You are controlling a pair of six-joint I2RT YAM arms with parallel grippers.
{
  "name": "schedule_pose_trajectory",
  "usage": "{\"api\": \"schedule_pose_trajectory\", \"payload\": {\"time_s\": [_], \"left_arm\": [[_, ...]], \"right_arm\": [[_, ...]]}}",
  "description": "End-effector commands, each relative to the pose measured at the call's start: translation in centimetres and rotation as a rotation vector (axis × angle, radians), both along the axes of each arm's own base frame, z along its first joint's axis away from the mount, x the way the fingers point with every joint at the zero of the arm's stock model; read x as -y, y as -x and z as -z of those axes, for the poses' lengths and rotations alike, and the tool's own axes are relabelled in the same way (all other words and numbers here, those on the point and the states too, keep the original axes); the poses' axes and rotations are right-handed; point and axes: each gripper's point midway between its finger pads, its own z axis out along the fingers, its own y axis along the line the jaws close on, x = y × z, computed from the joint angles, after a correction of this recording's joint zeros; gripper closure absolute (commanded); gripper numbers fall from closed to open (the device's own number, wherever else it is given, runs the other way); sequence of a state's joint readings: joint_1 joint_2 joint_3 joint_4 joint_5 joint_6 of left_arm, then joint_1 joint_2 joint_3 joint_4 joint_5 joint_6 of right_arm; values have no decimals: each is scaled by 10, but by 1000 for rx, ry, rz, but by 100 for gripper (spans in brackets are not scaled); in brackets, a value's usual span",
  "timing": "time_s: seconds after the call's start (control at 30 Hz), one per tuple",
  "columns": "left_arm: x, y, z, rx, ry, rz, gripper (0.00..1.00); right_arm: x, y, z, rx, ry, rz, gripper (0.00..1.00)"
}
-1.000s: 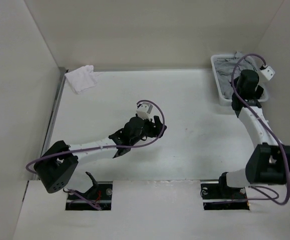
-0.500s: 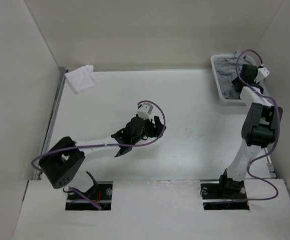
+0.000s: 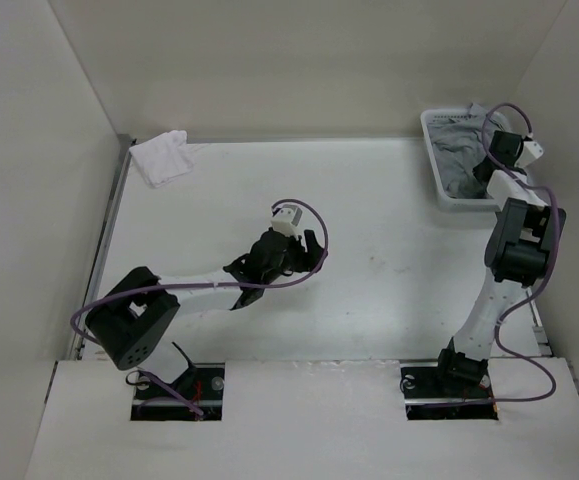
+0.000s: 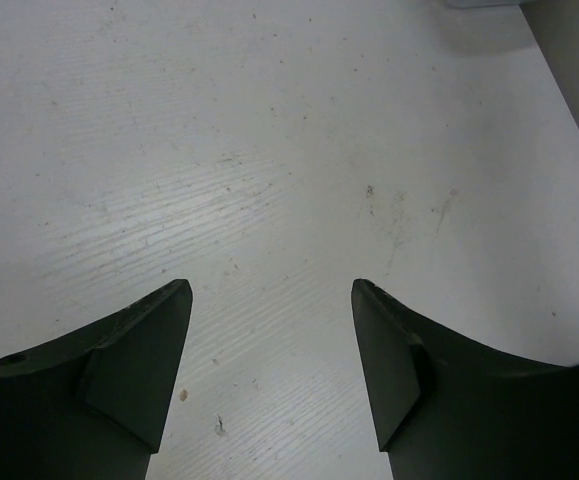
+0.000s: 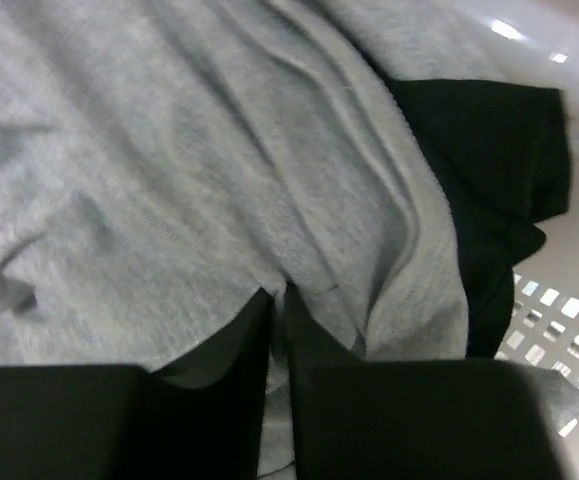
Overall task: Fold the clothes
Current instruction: Grab the tank top from the pile
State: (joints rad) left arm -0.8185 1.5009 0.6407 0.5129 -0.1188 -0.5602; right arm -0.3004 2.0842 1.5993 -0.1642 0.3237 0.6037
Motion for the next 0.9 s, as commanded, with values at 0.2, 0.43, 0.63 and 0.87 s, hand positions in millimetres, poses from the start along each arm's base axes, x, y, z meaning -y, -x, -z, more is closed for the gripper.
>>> {"api": "schedule_pose_trajectory", "payload": {"time_s": [0.2, 0.43, 0.63, 0.87], "left_arm": [[8, -4, -7, 20, 42, 11, 36], [4, -8, -11, 24, 52, 0, 37], [-19, -23, -22, 24, 85, -69, 38], [-73, -44, -52, 11, 219, -241, 38]], "right_arm": [[-20, 1, -144, 347, 146, -22, 100], [-91, 49, -299, 616, 287, -124, 99], [-193, 109, -419, 849, 296, -339, 99], [-303, 181, -466, 1014, 164, -636, 97]]}}
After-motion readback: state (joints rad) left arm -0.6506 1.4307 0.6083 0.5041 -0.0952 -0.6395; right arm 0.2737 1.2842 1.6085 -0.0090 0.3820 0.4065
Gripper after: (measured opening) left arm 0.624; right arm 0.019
